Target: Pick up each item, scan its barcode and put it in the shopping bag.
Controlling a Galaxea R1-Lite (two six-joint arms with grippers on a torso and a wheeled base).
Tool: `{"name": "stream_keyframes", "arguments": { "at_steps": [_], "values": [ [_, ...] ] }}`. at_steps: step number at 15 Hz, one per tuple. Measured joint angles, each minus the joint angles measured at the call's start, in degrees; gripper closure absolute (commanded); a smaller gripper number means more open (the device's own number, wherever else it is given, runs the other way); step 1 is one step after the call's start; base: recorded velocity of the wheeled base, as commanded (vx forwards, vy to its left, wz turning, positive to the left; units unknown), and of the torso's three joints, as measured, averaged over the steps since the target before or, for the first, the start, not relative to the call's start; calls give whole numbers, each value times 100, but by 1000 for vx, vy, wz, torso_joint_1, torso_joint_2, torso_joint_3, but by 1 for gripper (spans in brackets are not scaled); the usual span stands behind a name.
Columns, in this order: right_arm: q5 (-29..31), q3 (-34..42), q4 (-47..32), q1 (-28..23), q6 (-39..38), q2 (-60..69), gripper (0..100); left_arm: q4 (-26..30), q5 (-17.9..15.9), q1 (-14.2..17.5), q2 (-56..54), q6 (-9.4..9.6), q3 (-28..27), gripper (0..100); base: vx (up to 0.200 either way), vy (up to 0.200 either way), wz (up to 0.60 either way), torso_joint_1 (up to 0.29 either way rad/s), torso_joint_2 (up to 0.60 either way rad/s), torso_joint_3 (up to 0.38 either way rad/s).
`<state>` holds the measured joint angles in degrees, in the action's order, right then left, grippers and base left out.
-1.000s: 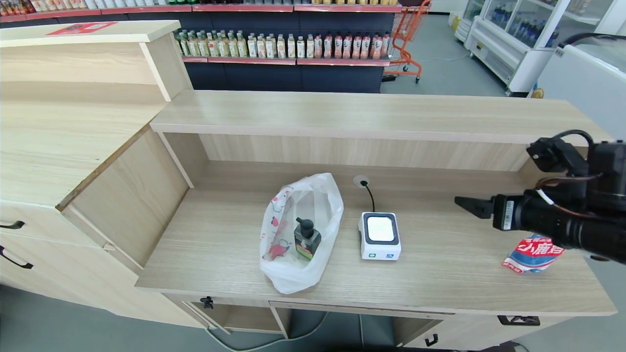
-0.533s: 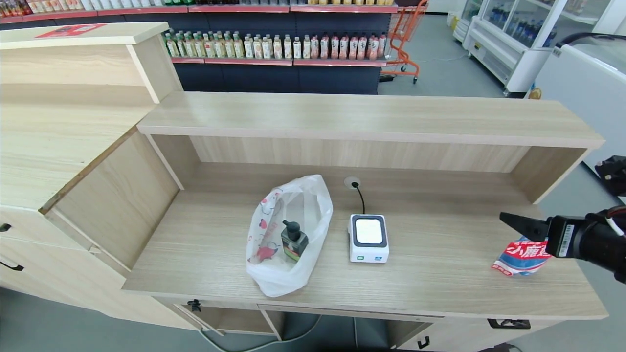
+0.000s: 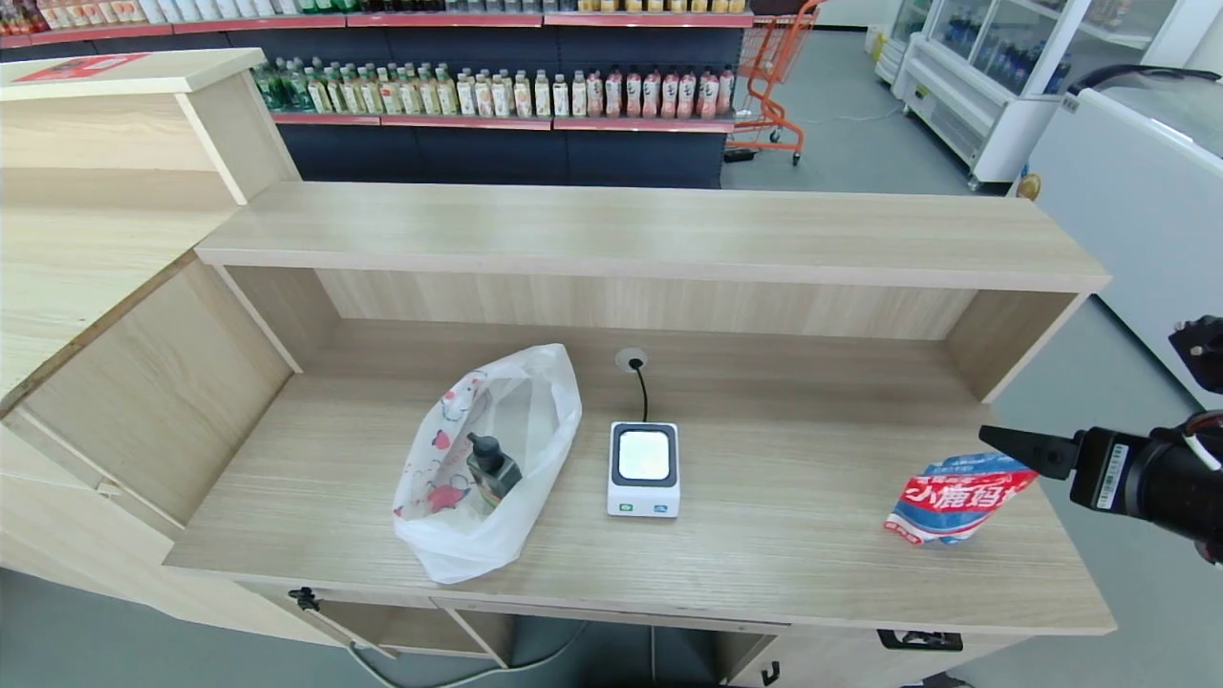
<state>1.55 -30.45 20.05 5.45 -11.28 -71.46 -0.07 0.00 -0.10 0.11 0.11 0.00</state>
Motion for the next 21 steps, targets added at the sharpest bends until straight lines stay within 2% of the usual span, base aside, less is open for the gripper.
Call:
{"name": "stream_keyframes", "arguments": {
  "at_steps": [9,11,13,16,18,21],
  "values": [
    [121,-278,-706,-240,-508,239,0,0,0,0,0,-4,0,0,0,-200,0,2,2,1],
    [123,-491,-939,-247,-681,247,0,0,0,0,0,-1,0,0,0,0,0,0,0,0],
    [124,-863,-1705,-247,-1348,222,0,-2,-2,7,0,-1,0,0,0,0,0,0,0,0],
    [118,-1640,-2883,-107,-2825,-54,0,2,0,-6,0,-1,0,0,0,0,0,0,0,0],
    [173,-2164,-3278,-57,-3594,-452,0,0,0,5,0,-1,0,0,0,0,0,0,0,0],
    [338,-2644,-3423,-5,-3958,-1140,0,0,0,0,0,-1,0,0,0,0,0,0,0,0]
  ]
}}
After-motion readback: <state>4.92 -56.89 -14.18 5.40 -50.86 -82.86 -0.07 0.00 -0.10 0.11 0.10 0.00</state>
